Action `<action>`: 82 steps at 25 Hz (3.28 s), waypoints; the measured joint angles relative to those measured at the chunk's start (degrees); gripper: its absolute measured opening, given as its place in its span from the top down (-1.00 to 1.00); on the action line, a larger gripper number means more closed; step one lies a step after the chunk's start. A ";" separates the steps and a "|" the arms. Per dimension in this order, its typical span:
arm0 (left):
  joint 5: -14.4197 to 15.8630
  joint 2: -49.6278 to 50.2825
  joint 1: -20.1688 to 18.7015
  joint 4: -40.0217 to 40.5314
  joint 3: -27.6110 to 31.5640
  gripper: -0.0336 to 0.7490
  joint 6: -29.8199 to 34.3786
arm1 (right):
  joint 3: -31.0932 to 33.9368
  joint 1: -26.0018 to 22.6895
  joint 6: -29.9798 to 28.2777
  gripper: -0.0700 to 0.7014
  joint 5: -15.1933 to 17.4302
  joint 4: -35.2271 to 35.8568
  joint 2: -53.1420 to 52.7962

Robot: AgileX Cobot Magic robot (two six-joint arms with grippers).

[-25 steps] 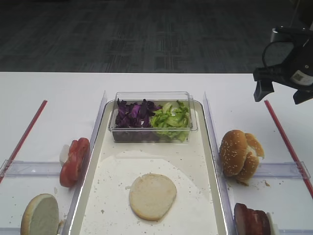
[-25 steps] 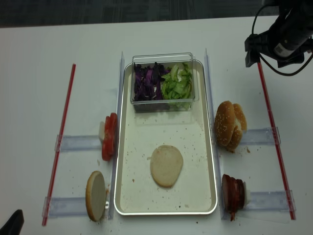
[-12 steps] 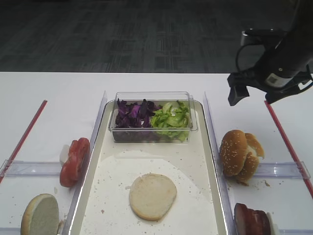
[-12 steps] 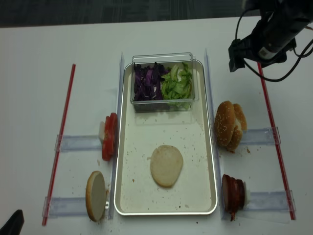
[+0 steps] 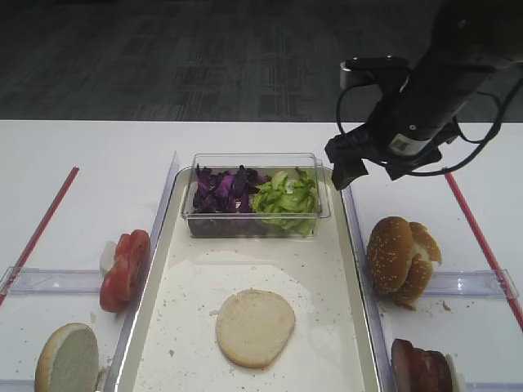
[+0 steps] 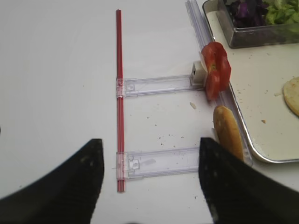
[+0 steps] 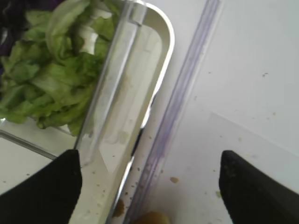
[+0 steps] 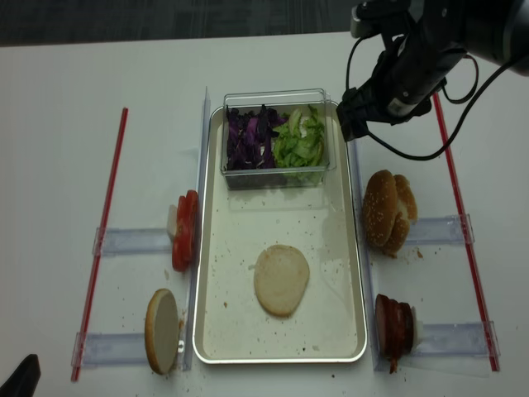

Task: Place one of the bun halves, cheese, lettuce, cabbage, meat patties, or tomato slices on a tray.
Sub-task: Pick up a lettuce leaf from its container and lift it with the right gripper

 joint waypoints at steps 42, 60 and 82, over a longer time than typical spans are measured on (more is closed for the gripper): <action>0.00 0.00 0.00 0.00 0.00 -0.13 0.00 | -10.18 9.12 -3.43 -0.72 -2.10 1.92 6.42; 0.00 0.00 0.00 0.00 0.00 -0.13 0.00 | -34.31 9.12 -1.68 -0.58 19.97 1.01 20.77; 0.00 0.00 0.00 0.00 0.00 -0.13 -0.10 | -41.74 9.12 1.44 -0.52 26.45 0.04 28.71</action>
